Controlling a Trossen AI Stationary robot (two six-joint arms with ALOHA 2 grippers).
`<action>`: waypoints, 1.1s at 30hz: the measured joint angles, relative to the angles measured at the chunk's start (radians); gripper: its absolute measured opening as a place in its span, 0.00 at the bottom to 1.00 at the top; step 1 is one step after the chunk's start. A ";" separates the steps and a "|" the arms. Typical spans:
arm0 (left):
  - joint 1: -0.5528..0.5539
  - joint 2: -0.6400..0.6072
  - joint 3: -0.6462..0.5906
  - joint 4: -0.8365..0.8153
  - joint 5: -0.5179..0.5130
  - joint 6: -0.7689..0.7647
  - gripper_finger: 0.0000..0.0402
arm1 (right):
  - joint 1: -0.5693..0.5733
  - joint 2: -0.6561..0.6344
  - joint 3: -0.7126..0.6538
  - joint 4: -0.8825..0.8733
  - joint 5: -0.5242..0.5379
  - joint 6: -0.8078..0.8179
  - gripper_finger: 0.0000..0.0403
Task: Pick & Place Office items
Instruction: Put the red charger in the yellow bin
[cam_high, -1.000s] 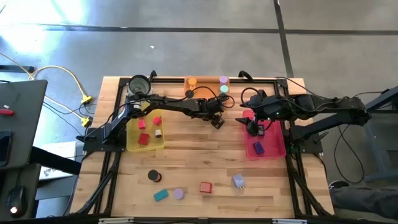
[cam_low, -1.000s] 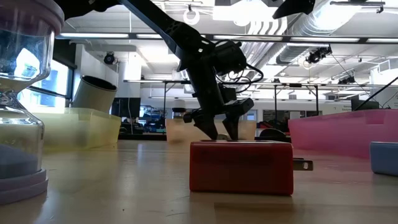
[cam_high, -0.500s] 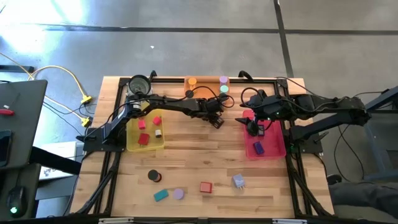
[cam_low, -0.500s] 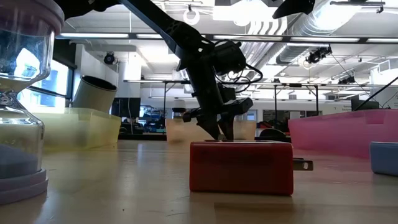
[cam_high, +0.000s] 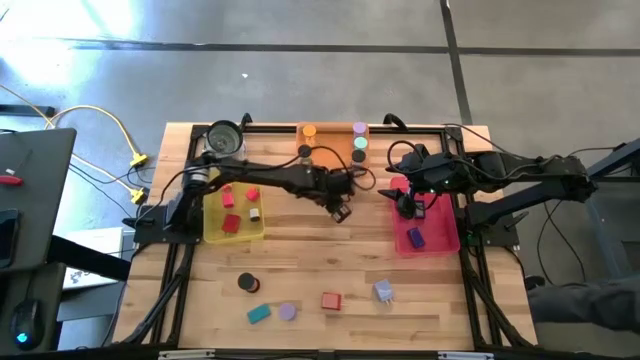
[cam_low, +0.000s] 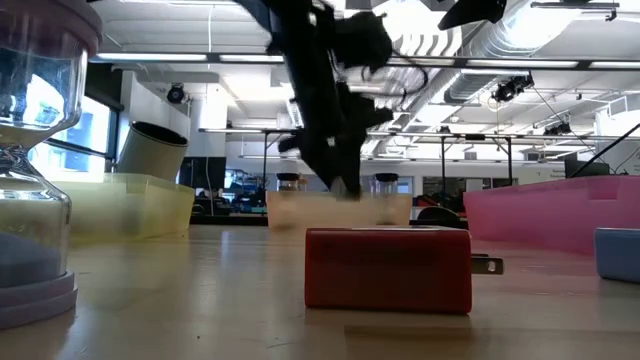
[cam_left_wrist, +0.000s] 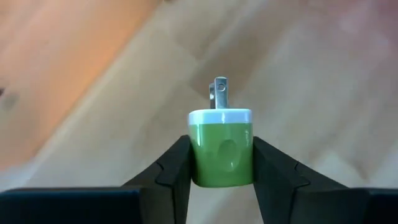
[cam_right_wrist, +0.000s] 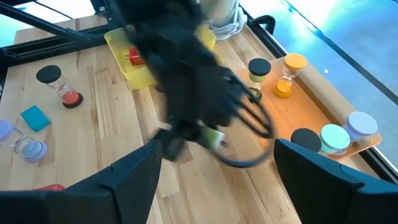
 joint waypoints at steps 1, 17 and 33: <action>-0.017 -0.021 0.000 -0.030 -0.001 0.000 0.31 | 0.000 0.000 0.000 0.000 0.000 0.000 0.74; -0.186 -0.366 0.001 -0.748 -0.074 -0.371 0.31 | 0.000 0.000 0.000 0.000 0.002 -0.049 0.74; -0.154 -0.748 -0.471 -0.623 0.056 -0.522 0.31 | 0.000 0.000 0.000 -0.041 -0.001 -0.047 0.74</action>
